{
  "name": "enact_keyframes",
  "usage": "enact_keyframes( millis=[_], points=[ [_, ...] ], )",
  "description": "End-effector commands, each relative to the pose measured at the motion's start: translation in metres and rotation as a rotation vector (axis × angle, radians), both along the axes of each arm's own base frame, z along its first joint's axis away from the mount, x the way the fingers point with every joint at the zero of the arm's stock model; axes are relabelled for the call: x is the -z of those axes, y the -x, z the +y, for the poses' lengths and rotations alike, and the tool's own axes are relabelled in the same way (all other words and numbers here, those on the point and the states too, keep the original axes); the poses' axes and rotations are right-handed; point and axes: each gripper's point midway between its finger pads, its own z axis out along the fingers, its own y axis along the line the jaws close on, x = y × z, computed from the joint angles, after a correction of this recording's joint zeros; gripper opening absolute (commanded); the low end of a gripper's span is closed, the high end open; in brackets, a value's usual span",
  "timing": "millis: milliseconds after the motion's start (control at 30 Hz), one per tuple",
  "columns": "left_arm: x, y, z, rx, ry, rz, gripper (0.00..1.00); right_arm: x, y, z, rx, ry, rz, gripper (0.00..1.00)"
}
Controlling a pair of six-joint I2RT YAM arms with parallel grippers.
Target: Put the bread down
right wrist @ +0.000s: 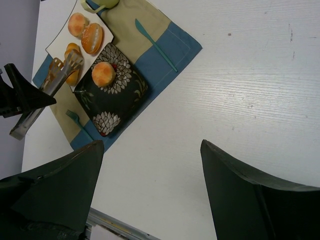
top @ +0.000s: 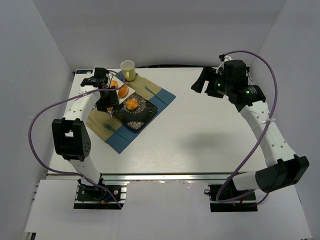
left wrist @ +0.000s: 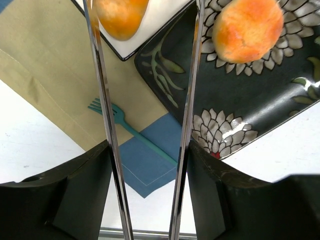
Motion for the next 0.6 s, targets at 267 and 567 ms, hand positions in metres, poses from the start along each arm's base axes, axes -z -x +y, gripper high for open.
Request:
enact_keyframes(
  millis=[267, 567],
  points=[
    [0.008, 0.001, 0.016, -0.012, -0.021, 0.003, 0.59, -0.007, -0.01, -0.002, 0.011, -0.003, -0.032, 0.85],
    [-0.004, -0.005, 0.018, -0.026, -0.006, -0.019, 0.33, -0.008, -0.011, -0.001, 0.007, -0.009, -0.034, 0.85]
  ],
)
